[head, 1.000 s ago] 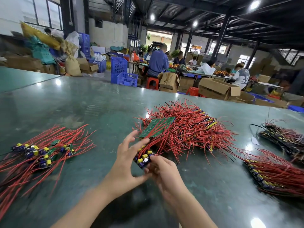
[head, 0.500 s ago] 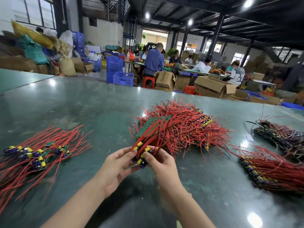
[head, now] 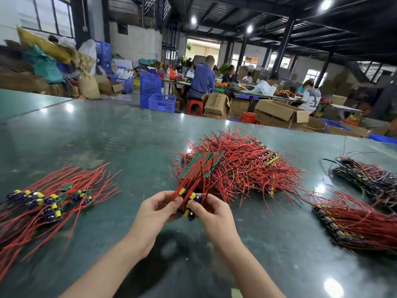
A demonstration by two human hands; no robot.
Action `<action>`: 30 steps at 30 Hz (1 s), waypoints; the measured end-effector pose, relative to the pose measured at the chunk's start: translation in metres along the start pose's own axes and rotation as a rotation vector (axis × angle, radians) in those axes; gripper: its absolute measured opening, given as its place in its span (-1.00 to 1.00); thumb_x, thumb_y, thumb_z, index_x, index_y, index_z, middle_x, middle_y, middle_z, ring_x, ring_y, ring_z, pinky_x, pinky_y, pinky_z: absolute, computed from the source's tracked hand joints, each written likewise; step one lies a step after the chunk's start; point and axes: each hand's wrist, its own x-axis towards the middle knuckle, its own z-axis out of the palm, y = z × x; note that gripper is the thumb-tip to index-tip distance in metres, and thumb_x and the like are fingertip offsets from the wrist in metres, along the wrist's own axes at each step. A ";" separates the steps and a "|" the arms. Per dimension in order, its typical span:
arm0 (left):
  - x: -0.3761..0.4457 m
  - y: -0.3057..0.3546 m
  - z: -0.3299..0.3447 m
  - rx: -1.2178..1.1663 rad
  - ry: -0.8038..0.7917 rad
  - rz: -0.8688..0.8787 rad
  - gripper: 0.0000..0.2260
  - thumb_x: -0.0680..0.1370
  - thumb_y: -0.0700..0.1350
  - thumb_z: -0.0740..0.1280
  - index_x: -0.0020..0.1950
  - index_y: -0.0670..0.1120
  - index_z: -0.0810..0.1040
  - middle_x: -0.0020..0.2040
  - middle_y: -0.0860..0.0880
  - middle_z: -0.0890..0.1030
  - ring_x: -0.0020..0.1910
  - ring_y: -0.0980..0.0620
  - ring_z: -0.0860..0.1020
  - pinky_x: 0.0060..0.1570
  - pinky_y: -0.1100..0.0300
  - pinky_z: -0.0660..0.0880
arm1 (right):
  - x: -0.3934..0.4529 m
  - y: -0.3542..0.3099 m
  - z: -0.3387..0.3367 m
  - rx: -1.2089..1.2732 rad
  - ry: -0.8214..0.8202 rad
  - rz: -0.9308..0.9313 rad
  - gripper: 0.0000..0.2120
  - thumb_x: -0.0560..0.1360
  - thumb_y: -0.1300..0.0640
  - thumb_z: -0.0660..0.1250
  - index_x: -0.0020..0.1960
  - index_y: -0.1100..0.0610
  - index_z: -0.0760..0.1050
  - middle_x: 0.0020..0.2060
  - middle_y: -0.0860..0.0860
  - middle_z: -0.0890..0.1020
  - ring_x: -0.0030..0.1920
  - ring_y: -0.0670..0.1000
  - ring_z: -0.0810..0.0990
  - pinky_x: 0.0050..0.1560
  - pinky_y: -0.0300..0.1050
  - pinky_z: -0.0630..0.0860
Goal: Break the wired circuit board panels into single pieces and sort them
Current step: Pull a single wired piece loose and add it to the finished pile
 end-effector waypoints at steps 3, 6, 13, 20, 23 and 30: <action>0.002 0.000 -0.001 0.019 -0.009 0.016 -0.80 0.42 -0.11 0.35 -0.02 -0.16 0.65 -0.08 -0.13 0.70 -0.13 0.02 0.64 -0.05 0.17 0.61 | 0.000 -0.002 -0.001 -0.046 -0.003 -0.024 -0.97 0.46 0.23 0.41 -0.14 0.20 0.60 -0.25 0.07 0.68 -0.25 -0.10 0.55 -0.14 -0.13 0.51; 0.002 -0.002 0.001 0.087 -0.017 0.018 -0.87 0.51 -0.21 0.32 -0.01 -0.16 0.64 -0.07 -0.13 0.70 -0.11 0.03 0.64 -0.07 0.19 0.60 | 0.000 -0.002 -0.003 -0.129 -0.023 -0.052 -0.92 0.45 0.25 0.41 -0.20 0.12 0.58 -0.35 -0.07 0.64 -0.35 -0.20 0.51 -0.26 -0.32 0.46; 0.002 -0.003 -0.002 0.186 -0.060 0.028 -0.87 0.51 -0.26 0.31 -0.04 -0.11 0.65 -0.13 -0.08 0.71 -0.19 0.05 0.64 -0.13 0.25 0.58 | 0.001 -0.002 -0.005 -0.305 -0.048 -0.048 -0.97 0.47 0.21 0.41 -0.14 0.16 0.60 -0.27 -0.03 0.66 -0.31 -0.19 0.54 -0.22 -0.28 0.48; 0.002 -0.001 -0.005 0.170 -0.088 -0.058 -0.82 0.55 -0.31 0.27 -0.05 -0.13 0.65 -0.13 -0.09 0.71 -0.19 0.04 0.66 -0.20 0.30 0.56 | 0.001 0.001 -0.005 -0.258 -0.093 0.030 -0.90 0.46 0.23 0.40 -0.18 0.05 0.58 -0.25 -0.04 0.67 -0.27 -0.16 0.55 -0.15 -0.25 0.50; 0.003 0.001 -0.005 0.194 -0.078 -0.072 -0.83 0.54 -0.32 0.29 -0.09 -0.13 0.66 -0.16 -0.10 0.71 -0.21 0.05 0.65 -0.21 0.29 0.57 | 0.001 0.002 -0.003 -0.254 -0.072 0.039 -0.85 0.46 0.23 0.40 -0.22 0.00 0.58 -0.30 -0.09 0.66 -0.30 -0.23 0.54 -0.16 -0.26 0.51; 0.003 -0.006 -0.002 0.188 -0.013 -0.032 -0.87 0.57 -0.25 0.26 -0.06 -0.25 0.60 -0.24 -0.12 0.67 -0.29 0.01 0.63 -0.30 0.28 0.55 | 0.000 0.002 -0.001 -0.255 -0.078 0.044 -0.86 0.45 0.23 0.41 -0.22 0.02 0.60 -0.32 -0.07 0.66 -0.32 -0.18 0.55 -0.23 -0.29 0.51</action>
